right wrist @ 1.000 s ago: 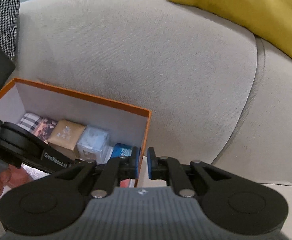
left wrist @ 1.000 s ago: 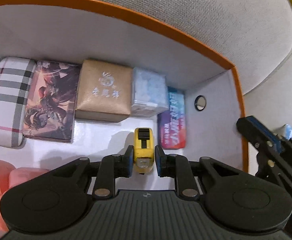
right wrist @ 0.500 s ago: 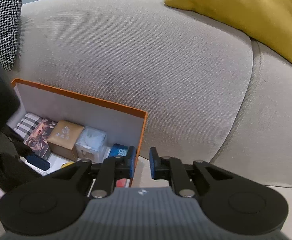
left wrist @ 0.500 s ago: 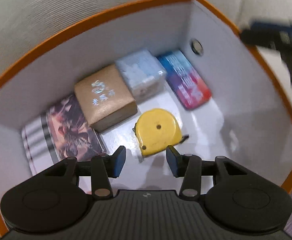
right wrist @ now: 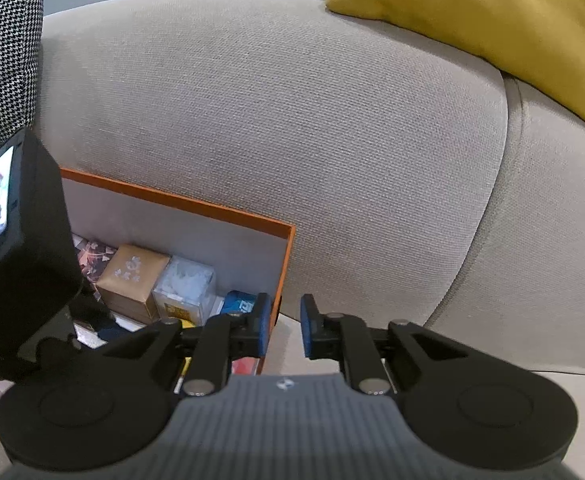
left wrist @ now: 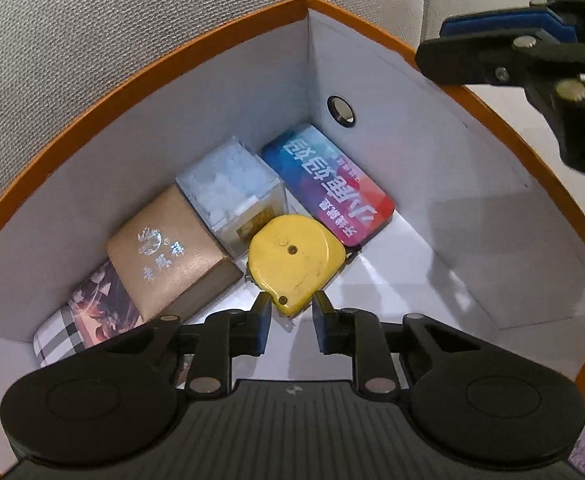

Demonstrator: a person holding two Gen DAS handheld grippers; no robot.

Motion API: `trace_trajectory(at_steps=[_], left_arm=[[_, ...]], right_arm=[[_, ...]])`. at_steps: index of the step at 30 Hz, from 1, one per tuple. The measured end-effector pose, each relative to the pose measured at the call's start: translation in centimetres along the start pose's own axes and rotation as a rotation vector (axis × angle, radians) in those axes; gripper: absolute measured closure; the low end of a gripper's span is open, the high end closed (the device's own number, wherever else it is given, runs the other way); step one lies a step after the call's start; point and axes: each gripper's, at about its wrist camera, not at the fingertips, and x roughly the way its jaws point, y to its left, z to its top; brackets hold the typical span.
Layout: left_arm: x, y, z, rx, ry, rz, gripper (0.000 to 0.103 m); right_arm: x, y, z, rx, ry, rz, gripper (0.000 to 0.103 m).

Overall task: Organize rigid objects
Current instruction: 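Release the tape measure into the shoebox with the left tool, then withdraw both tools from the shoebox toward the spray can and tube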

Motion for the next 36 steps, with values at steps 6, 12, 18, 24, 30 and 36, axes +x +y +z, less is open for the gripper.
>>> trace_trajectory(at_steps=[6,12,18,24,30,36], left_arm=[[-0.1,-0.3,0.0,-0.005,0.000,-0.005,0.077],[-5.6,0.0,-1.5,-0.054,-0.149,-0.039,0.077],[-12.9,-1.0,-6.4,-0.090,-0.361,-0.151,0.077],[-14.6,-2.9,-12.5,-0.122,-0.426,-0.222,0.077],[-11.0,-4.3,-14.9,-0.175,-0.338,-0.234,0.077],[-6.6,-5.2,-14.6,-0.168,-0.257,-0.258,0.072]], right_arm=[[-0.1,0.1,0.2,-0.009,0.003,0.004,0.088],[-1.9,0.2,0.2,0.005,-0.024,0.006,0.088],[-7.1,0.6,-2.3,0.089,-0.092,0.045,0.075],[-11.3,1.3,-7.3,0.256,-0.083,0.067,0.075],[-10.2,1.7,-13.3,0.499,0.100,0.096,0.074],[-7.3,1.2,-16.4,0.673,0.251,0.161,0.057]])
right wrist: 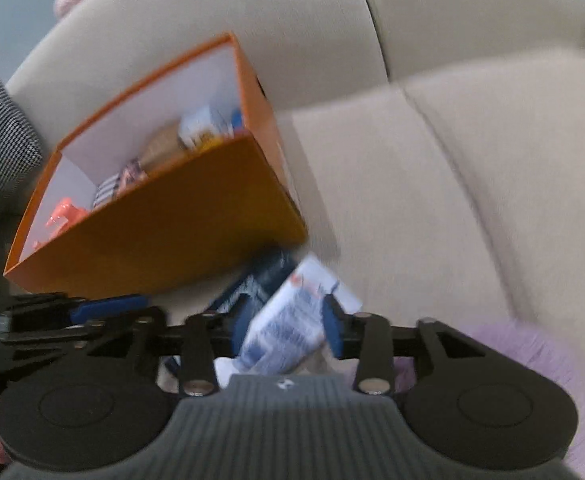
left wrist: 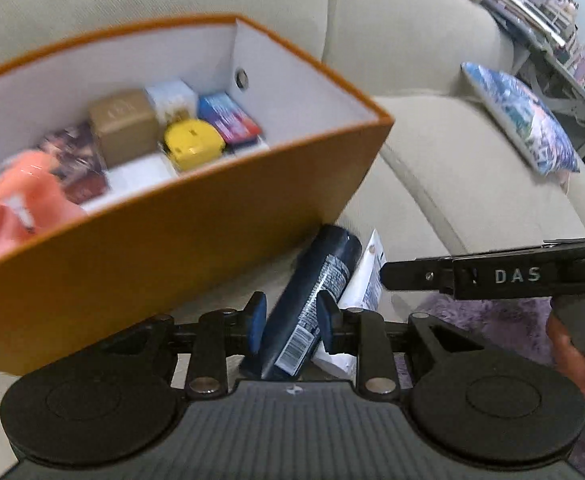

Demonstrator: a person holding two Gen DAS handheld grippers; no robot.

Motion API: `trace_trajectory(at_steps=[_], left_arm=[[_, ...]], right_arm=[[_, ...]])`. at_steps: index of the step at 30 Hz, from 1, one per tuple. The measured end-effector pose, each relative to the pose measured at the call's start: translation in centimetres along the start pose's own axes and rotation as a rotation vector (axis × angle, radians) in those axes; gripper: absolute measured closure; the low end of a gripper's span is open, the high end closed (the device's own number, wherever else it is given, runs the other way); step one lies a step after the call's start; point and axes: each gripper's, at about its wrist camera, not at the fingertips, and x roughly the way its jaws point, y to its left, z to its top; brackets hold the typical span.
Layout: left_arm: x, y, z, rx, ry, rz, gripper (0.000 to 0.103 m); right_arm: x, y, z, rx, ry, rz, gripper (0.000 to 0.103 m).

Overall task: Organize rigid objects
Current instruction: 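Withdraw both tools from the shoebox toward the spray can and tube, then grasp the dark blue spray can with left tool while right tool grasps the Vaseline tube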

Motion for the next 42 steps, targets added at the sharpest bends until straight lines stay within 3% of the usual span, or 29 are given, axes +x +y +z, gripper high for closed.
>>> trace_trajectory(at_steps=[4,10,18,22,27,30,36,42], left_arm=[[1.8,-0.5,0.5,0.029,0.044,-0.016,0.069],[4.0,-0.4,0.9,0.028,0.117,-0.041,0.051],[5.5,-0.7,0.7,0.017,0.142,-0.060,0.050],[5.0,-1.2,0.4,0.017,0.118,-0.047,0.053],[3.4,-0.8,-1.3,-0.046,0.115,-0.022,0.061],[2.1,0.1,-3.0,-0.117,0.134,0.025,0.062],[-0.3,2.5,-6.1,-0.339,0.189,0.058,0.062],[-0.2,3.8,-6.6,-0.416,0.180,0.020,0.060]], right_arm=[[1.7,-1.0,0.3,0.083,0.057,0.010,0.055],[3.8,-1.4,1.3,0.133,0.097,0.017,0.051],[5.0,-2.1,1.9,0.161,0.084,0.026,0.038],[4.9,-2.1,2.0,0.159,0.080,0.032,0.037],[3.8,-2.5,1.5,0.153,0.089,0.020,0.055],[3.6,-2.2,1.3,0.122,0.110,-0.003,0.056],[5.0,0.2,1.3,0.000,0.189,-0.104,0.044],[6.7,0.7,1.8,0.013,0.240,-0.129,0.035]])
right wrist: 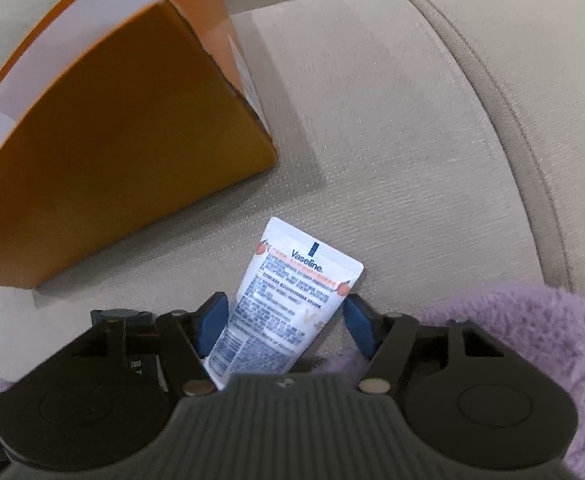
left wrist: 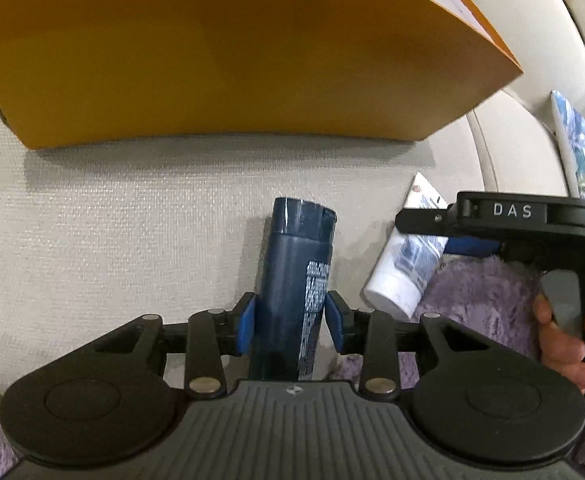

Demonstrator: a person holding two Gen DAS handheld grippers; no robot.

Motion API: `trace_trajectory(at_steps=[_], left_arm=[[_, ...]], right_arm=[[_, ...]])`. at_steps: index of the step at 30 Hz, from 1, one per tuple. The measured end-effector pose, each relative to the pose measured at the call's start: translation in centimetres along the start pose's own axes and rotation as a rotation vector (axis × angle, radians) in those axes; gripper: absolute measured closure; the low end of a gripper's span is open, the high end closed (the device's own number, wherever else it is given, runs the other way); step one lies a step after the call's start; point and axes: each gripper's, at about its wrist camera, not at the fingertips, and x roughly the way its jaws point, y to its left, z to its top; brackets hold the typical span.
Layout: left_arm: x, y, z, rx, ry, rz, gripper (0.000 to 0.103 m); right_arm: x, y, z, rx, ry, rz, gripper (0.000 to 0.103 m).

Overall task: Organize rigid objects
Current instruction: 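Grasp the dark blue spray can with left tool while right tool grasps the Vaseline tube, then lift spray can with left tool while right tool lifts Vaseline tube toward shoebox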

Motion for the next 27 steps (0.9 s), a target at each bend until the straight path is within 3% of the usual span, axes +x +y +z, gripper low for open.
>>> trace_trajectory(at_steps=[6,13,22,27], left_arm=[[0.6,0.0,1.4,0.018,-0.021,-0.012,0.060],[-0.2,0.2,2.0,0.050,-0.056,-0.039,0.063],[-5.7,-1.1,-0.4,0.190,-0.213,-0.031,0.065],[-6.5,-1.7,-2.3,0.235,-0.271,0.013,0.065]], right_arm=[[0.1,0.3,-0.4,-0.015,-0.018,-0.005,0.037],[-2.5,0.0,-2.6,-0.069,-0.091,0.079,0.046],[-6.9,3.1,-5.1,-0.266,-0.218,0.142,0.049],[-7.4,4.7,-6.2,-0.333,-0.224,0.089,0.052]])
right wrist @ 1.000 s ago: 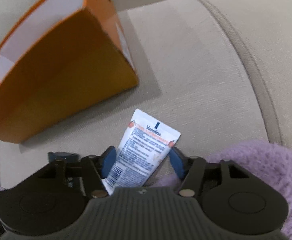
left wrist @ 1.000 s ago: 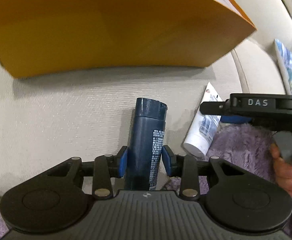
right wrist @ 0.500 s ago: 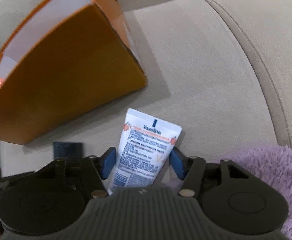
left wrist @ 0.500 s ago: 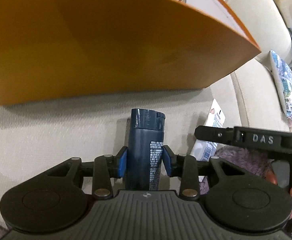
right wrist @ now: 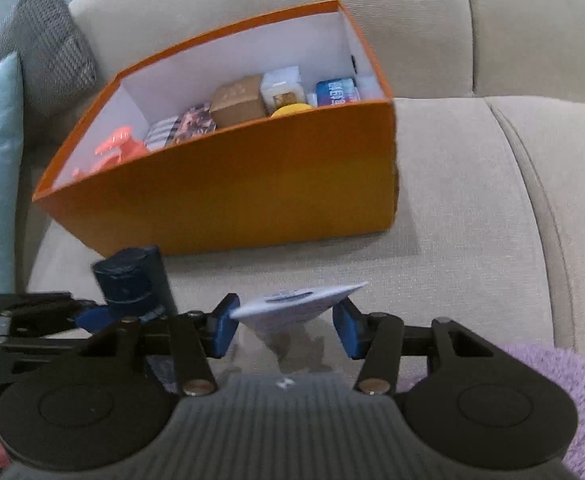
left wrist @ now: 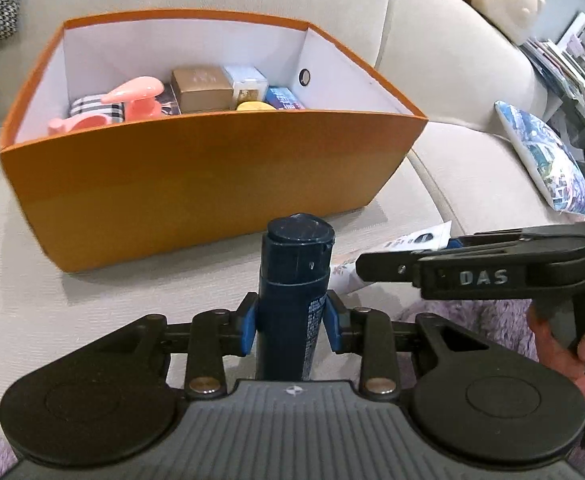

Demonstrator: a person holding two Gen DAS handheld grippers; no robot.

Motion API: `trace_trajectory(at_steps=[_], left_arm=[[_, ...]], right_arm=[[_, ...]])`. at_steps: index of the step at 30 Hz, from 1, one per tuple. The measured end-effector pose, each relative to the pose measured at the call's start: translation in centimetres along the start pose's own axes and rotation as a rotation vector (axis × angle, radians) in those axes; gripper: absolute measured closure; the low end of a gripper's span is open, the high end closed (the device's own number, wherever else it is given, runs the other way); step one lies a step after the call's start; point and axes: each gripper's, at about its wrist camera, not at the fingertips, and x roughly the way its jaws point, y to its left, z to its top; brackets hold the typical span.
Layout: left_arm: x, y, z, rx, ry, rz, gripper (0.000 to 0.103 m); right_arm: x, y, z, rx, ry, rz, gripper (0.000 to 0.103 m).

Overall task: Organize rigid objects
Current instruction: 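Lift spray can with left tool while right tool lifts Vaseline tube toward shoebox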

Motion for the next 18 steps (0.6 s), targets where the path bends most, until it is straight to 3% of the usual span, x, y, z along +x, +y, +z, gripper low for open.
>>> trace_trajectory(at_steps=[3,8,11,18], left_arm=[[-0.5,0.0,-1.0,0.006,-0.015,0.007,0.066],[-1.0,0.1,-1.7,-0.028,-0.022,0.015,0.066],[-1.2,0.0,-1.8,-0.027,-0.032,0.016,0.066],[-1.6,-0.7,-2.3,0.006,-0.076,0.029,0.066]], right_arm=[[0.8,0.6,-1.1,-0.045,0.023,-0.003,0.057],[1.1,0.0,-2.2,0.030,0.087,-0.009,0.066],[0.2,-0.5,-2.5,0.072,0.083,0.011,0.080],[-2.0,-0.5,-2.6,0.022,0.019,-0.042,0.084]])
